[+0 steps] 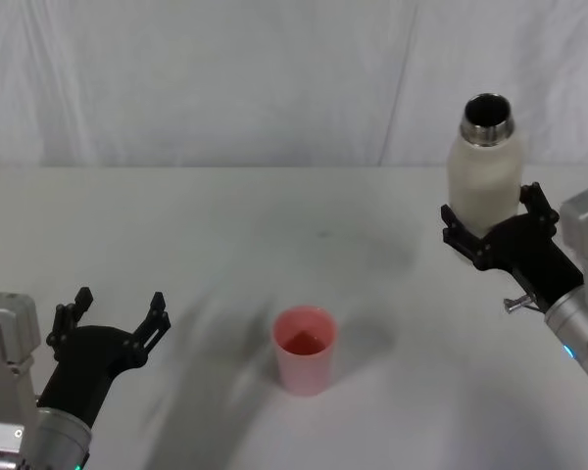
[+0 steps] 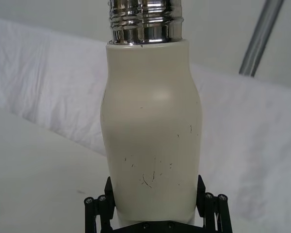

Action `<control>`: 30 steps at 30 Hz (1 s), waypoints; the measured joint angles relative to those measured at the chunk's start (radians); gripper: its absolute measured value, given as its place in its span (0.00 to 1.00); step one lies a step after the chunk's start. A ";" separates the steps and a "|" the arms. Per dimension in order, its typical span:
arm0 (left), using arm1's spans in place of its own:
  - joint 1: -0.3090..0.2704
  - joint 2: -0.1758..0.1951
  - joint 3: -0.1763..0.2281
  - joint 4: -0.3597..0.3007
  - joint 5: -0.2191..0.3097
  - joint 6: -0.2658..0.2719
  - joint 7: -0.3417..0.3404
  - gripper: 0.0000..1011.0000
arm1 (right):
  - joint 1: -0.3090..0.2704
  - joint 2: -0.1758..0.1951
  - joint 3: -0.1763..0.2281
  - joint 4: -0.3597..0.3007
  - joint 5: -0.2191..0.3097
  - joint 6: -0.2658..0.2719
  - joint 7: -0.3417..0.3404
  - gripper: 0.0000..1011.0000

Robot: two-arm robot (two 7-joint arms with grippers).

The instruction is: Grasp the thermos with one hand and pour water into the cup lid.

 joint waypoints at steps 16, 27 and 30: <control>0.000 0.000 0.000 0.000 0.000 0.000 0.000 0.99 | -0.017 -0.032 0.046 0.018 0.149 0.117 0.036 0.95; 0.000 0.000 0.000 0.000 0.000 0.000 0.000 0.99 | 0.031 -0.032 0.025 0.105 0.159 0.129 0.045 0.95; 0.000 0.000 0.000 0.000 0.000 0.000 0.000 0.99 | 0.047 -0.036 0.018 0.125 0.161 0.122 0.051 0.95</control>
